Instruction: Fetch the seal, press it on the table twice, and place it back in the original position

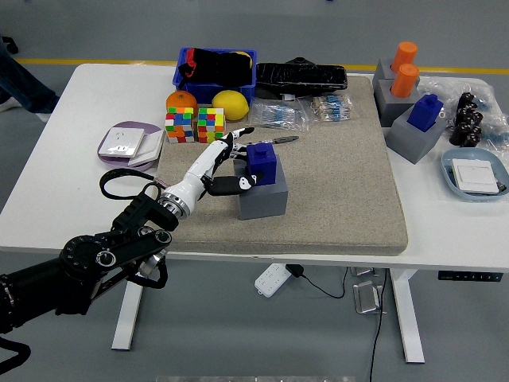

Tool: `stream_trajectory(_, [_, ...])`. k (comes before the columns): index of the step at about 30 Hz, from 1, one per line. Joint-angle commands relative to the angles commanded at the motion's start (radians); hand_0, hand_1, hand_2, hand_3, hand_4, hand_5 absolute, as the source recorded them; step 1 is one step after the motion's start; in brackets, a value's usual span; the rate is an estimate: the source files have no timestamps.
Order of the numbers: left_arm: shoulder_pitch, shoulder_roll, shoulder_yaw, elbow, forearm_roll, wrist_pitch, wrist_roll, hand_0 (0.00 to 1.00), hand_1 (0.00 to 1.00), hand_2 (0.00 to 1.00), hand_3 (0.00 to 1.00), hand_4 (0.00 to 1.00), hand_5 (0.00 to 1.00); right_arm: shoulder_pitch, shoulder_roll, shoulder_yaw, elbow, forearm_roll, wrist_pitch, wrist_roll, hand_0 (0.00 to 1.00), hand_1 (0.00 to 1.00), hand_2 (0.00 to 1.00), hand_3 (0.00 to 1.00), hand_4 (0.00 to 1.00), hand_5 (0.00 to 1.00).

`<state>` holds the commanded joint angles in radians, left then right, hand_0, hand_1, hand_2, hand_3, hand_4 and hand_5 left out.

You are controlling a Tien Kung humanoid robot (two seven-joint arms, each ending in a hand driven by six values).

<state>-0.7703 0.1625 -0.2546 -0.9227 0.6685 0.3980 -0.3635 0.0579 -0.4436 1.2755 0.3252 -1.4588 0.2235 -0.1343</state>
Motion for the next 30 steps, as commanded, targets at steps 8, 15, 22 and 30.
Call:
stream_trajectory(8, [-0.001, 0.008, -0.016, -0.022, 0.004, 0.001, -0.004, 0.873, 0.541, 0.440, 0.927, 0.627, 0.002, -0.002, -0.001, 0.004, -0.001, -0.001, 0.000, 0.000, 0.818, 0.728, 0.724, 0.682, 0.776, 0.580])
stream_trajectory(15, [-0.006, 0.021, -0.053, -0.036, 0.014, 0.004, -0.010, 0.868, 0.537, 0.438, 0.927, 0.617, 0.002, -0.004, 0.001, 0.006, 0.000, 0.000, 0.000, 0.000, 0.818, 0.728, 0.724, 0.682, 0.776, 0.580])
stream_trajectory(22, [0.000, 0.040, -0.111, -0.046, 0.038, 0.011, -0.023, 0.864, 0.524, 0.429, 0.923, 0.605, 0.002, -0.006, 0.002, 0.008, 0.000, -0.001, 0.000, 0.000, 0.818, 0.728, 0.725, 0.681, 0.776, 0.580])
stream_trajectory(30, [0.008, 0.051, -0.118, 0.016, 0.015, 0.030, -0.054, 0.864, 0.527, 0.428, 0.920, 0.605, 0.002, -0.007, 0.003, 0.014, 0.000, -0.003, 0.000, 0.001, 0.819, 0.728, 0.725, 0.682, 0.776, 0.581])
